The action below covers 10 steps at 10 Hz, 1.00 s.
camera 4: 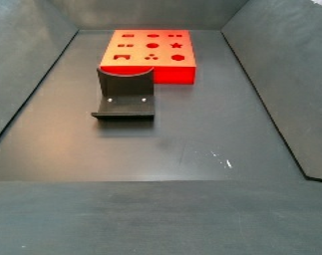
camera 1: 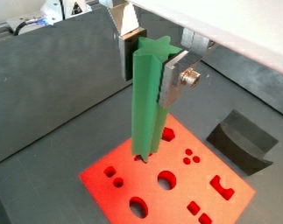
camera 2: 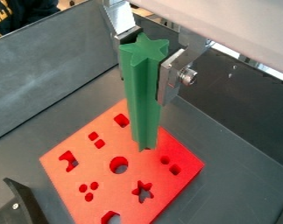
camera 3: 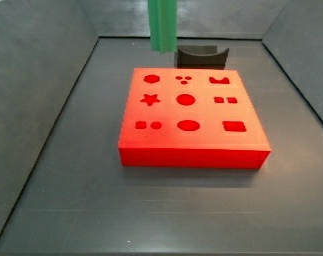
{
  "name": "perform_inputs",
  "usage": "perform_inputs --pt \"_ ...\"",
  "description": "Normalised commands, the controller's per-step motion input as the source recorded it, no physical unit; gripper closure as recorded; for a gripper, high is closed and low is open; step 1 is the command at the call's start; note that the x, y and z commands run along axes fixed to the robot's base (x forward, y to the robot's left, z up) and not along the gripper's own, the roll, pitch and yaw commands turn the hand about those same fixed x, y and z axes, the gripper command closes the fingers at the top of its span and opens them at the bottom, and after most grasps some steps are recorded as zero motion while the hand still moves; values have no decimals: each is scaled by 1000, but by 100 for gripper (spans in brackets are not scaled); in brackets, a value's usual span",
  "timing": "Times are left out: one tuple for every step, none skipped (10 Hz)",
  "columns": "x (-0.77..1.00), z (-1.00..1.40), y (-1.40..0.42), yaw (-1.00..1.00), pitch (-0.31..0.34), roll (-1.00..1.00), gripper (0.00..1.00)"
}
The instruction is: Insert the star object.
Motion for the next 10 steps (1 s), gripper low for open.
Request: perform_inputs --pt "9 -294 0 223 0 64 100" --pt "20 -366 0 466 0 137 100" --pt "129 -337 0 834 27 80 100" --pt "0 -469 0 951 53 140 100" --pt "0 -509 0 997 9 156 100" --pt "0 -494 0 937 9 190 100" --pt "0 -386 180 686 60 254 100" --pt "-31 -426 286 566 44 239 100" --pt "-26 -346 317 283 117 194 100" --pt "0 -200 194 246 31 0 100"
